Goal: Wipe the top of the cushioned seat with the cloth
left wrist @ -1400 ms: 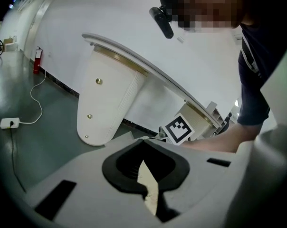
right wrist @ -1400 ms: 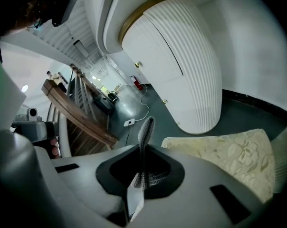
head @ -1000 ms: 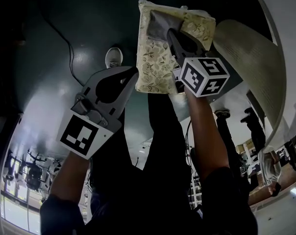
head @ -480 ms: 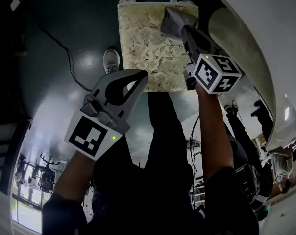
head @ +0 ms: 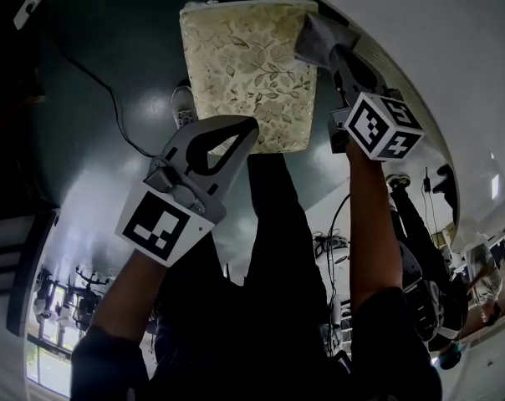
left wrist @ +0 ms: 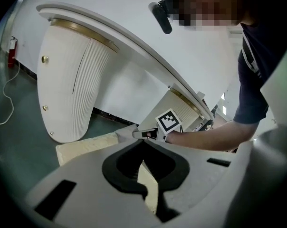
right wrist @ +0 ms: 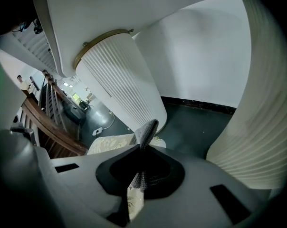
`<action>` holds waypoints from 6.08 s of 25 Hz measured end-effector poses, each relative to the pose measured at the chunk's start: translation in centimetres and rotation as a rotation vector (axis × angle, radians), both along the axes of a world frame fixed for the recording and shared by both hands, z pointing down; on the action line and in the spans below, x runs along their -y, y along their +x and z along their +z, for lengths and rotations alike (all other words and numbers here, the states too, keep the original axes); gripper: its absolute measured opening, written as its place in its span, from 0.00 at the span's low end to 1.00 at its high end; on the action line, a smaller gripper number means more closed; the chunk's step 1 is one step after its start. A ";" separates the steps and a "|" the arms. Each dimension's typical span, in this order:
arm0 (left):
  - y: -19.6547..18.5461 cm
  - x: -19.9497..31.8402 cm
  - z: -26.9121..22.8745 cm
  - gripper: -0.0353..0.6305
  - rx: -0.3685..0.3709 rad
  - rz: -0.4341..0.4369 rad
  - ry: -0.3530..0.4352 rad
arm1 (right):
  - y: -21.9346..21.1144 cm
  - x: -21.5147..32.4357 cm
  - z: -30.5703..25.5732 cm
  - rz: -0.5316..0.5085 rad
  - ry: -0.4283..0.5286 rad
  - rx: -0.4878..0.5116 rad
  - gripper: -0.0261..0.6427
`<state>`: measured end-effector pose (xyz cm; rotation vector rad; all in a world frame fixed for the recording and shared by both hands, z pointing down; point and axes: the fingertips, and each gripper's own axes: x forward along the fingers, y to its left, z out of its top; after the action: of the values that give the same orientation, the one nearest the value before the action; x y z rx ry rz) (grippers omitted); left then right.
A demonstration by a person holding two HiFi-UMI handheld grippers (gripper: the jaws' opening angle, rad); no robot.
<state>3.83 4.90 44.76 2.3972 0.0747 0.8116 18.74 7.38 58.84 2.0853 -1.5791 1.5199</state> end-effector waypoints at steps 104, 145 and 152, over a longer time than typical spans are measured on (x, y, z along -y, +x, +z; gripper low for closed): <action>-4.7 -5.1 -5.5 0.06 -0.068 0.059 0.042 | -12.6 -7.7 -6.3 -0.036 0.000 0.066 0.09; -2.3 -10.1 -2.1 0.06 -0.008 0.182 0.012 | -16.9 -16.1 -1.1 0.040 -0.093 0.238 0.09; 2.5 -13.6 -2.7 0.06 -0.016 0.257 0.014 | -12.4 -20.6 -0.9 0.116 -0.106 0.230 0.09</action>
<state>6.35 18.54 42.09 2.4384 0.3911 0.9096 6.37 27.93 57.91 2.0382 -1.4291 1.8986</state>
